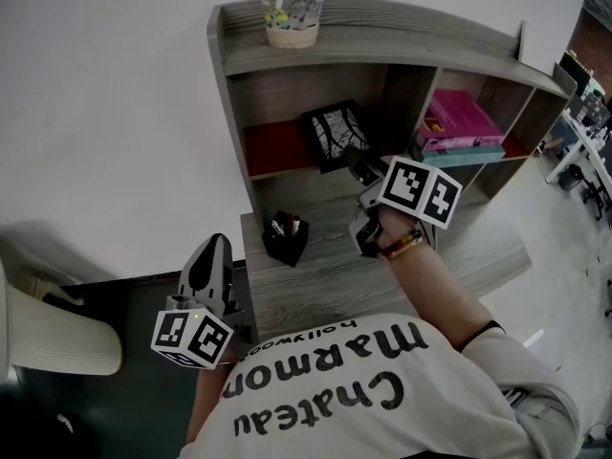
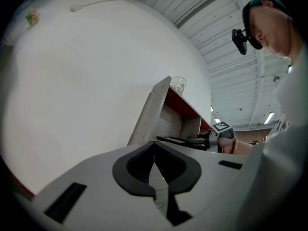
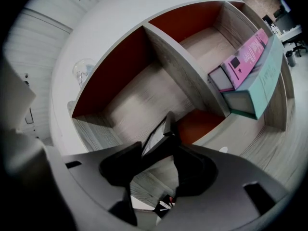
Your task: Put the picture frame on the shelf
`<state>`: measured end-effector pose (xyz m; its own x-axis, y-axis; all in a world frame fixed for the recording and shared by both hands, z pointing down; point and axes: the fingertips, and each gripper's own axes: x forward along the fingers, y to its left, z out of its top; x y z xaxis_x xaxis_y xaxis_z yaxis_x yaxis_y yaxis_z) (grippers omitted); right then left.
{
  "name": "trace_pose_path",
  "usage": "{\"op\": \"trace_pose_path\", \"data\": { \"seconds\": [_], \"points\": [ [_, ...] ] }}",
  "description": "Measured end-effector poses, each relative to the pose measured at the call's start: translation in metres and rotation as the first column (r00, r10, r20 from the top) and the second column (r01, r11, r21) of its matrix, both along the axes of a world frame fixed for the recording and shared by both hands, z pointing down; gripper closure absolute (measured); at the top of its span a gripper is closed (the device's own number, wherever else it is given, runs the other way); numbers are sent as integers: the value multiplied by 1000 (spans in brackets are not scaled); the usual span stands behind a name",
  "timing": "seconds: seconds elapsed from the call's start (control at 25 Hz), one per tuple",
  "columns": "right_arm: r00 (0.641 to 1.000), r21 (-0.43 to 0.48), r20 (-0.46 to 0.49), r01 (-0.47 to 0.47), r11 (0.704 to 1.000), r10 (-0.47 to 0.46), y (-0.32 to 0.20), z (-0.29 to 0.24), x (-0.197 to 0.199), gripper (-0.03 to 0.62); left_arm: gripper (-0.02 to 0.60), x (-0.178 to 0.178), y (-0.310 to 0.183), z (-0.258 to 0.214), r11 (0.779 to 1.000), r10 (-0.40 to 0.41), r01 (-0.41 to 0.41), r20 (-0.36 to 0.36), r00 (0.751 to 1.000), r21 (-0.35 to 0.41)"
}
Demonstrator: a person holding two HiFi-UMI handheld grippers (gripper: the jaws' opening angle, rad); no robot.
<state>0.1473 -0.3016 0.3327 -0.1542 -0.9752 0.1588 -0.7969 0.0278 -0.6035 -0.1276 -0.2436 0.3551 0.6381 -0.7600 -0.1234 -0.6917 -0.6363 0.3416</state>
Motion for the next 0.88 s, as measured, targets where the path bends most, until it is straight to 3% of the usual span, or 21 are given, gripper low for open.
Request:
{"op": "trace_pose_path", "data": {
  "seconds": [0.24, 0.88],
  "points": [
    [996, -26, -87, 6, 1000, -8, -1, 0, -5, 365, 565, 0, 0, 0, 1000, 1, -1, -4, 1000, -4],
    [985, -43, -174, -21, 999, 14, 0, 3, -8, 331, 565, -2, 0, 1, 1000, 0, 0, -12, 1000, 4]
  ]
}}
